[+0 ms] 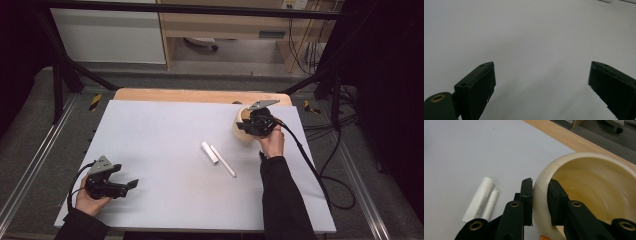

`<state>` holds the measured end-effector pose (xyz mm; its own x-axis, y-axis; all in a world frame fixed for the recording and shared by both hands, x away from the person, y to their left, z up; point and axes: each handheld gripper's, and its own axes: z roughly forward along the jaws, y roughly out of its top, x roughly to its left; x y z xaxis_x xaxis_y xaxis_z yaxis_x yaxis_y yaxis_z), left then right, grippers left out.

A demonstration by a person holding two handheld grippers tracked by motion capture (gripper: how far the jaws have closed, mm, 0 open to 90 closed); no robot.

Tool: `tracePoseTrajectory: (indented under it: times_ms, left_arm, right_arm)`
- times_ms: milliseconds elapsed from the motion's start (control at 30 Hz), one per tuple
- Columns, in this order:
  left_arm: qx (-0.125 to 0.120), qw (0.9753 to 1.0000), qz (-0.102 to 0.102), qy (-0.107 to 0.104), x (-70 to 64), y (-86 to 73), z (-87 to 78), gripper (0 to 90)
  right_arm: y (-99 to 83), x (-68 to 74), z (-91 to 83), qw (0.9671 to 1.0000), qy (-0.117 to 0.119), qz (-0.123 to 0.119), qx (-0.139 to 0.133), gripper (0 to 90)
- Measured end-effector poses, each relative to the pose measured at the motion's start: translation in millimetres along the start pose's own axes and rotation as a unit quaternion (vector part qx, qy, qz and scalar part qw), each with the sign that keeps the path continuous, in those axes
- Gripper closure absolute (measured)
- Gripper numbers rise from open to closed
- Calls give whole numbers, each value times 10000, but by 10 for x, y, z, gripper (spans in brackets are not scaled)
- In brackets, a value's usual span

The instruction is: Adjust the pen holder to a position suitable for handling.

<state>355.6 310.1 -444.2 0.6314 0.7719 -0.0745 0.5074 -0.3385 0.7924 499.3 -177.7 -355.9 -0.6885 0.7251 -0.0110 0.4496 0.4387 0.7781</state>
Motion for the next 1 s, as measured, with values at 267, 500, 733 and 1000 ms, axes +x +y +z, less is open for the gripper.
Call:
tracePoseTrajectory:
  times_ms: [267, 500, 733, 1000]
  left_arm:
    - [1, 10000, 16, -3, 1, 2, -2, 73]
    - [7, 10000, 12, -2, -1, 1, 0, 74]
    - [8, 10000, 12, 1, -1, 1, 0, 74]
    - [7, 10000, 23, 1, -2, 2, -1, 74]
  right_arm:
    - [19, 207, 65, 9998, 200, 47, 35, 770]
    - [-13, 336, 158, 9992, 371, 16, 167, 772]
    - [-38, 385, 225, 9988, 408, 54, 273, 772]
    - [-42, 391, 283, 9987, 422, 77, 266, 767]
